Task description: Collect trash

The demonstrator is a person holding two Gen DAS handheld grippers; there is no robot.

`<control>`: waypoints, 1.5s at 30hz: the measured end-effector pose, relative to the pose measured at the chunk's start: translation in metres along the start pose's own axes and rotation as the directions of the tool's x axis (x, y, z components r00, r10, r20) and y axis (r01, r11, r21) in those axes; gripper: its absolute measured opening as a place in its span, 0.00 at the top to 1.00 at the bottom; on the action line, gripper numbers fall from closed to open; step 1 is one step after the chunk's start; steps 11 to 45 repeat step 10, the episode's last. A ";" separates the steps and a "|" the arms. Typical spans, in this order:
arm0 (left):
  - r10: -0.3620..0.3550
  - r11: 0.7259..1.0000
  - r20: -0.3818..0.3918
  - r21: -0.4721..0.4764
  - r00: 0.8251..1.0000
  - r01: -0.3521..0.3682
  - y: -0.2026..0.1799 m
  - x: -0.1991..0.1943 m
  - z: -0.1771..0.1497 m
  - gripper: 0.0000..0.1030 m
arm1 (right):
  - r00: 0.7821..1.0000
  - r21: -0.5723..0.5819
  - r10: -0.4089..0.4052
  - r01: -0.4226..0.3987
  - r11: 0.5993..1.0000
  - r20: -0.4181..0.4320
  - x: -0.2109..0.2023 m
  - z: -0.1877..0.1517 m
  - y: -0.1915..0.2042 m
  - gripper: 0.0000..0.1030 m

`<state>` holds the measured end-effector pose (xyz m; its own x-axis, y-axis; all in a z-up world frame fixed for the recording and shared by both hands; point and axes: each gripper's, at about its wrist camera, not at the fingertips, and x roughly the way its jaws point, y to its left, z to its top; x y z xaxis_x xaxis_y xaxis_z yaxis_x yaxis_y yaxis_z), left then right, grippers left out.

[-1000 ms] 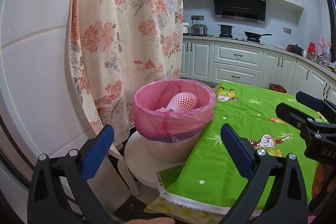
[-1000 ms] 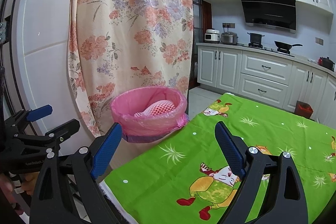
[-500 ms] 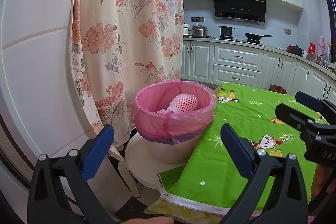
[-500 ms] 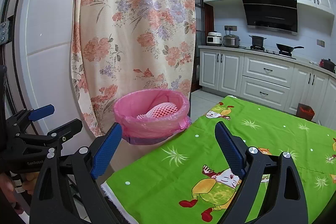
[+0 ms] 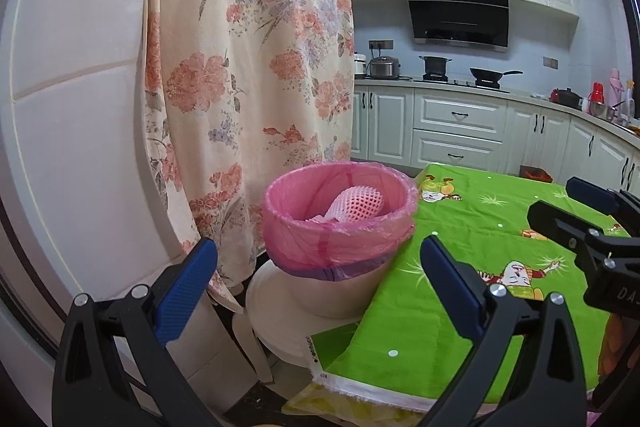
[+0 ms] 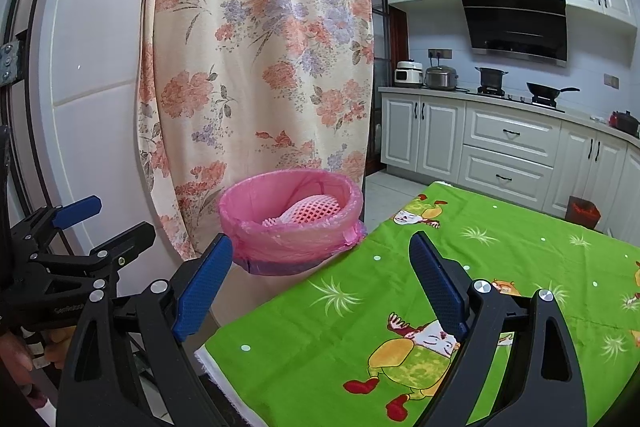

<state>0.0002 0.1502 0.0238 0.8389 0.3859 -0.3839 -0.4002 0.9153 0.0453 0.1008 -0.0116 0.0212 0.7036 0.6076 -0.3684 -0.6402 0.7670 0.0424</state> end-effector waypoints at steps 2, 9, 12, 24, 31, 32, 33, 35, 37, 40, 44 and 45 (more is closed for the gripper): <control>-0.007 1.000 0.000 0.004 1.000 0.007 -0.001 0.001 0.000 0.04 | 1.000 0.001 0.000 0.000 1.000 0.000 0.000 0.000 0.000 0.18; -0.018 1.000 -0.016 -0.004 1.000 0.018 0.000 0.003 -0.001 0.04 | 1.000 0.000 0.001 -0.001 1.000 0.001 0.000 0.000 0.000 0.18; -0.018 1.000 -0.016 -0.005 1.000 0.018 0.000 0.003 -0.001 0.04 | 1.000 0.000 0.002 -0.002 1.000 0.001 -0.001 0.000 0.000 0.18; -0.018 1.000 -0.016 -0.005 1.000 0.018 0.000 0.003 -0.001 0.04 | 1.000 0.000 0.002 -0.002 1.000 0.001 -0.001 0.000 0.000 0.18; -0.018 1.000 -0.016 -0.005 1.000 0.018 0.000 0.003 -0.001 0.04 | 1.000 0.000 0.002 -0.002 1.000 0.001 -0.001 0.000 0.000 0.18; -0.018 1.000 -0.016 -0.005 1.000 0.018 0.000 0.003 -0.001 0.04 | 1.000 0.000 0.002 -0.002 1.000 0.001 -0.001 0.000 0.000 0.18; -0.018 1.000 -0.016 -0.005 1.000 0.018 0.000 0.003 -0.001 0.04 | 1.000 0.000 0.002 -0.002 1.000 0.001 -0.001 0.000 0.000 0.18; -0.018 1.000 -0.016 -0.005 1.000 0.018 0.000 0.003 -0.001 0.04 | 1.000 0.000 0.002 -0.002 1.000 0.001 -0.001 0.000 0.000 0.18; -0.018 1.000 -0.016 -0.005 1.000 0.018 0.000 0.003 -0.001 0.04 | 1.000 0.000 0.002 -0.002 1.000 0.001 -0.001 0.000 0.000 0.18; -0.018 1.000 -0.016 -0.005 1.000 0.018 0.000 0.003 -0.001 0.04 | 1.000 0.000 0.002 -0.002 1.000 0.001 -0.001 0.000 0.000 0.18; -0.018 1.000 -0.016 -0.005 1.000 0.018 0.000 0.003 -0.001 0.04 | 1.000 0.000 0.002 -0.002 1.000 0.001 -0.001 0.000 0.000 0.18; -0.018 1.000 -0.016 -0.005 1.000 0.018 0.000 0.003 -0.001 0.04 | 1.000 0.000 0.002 -0.002 1.000 0.001 -0.001 0.000 0.000 0.18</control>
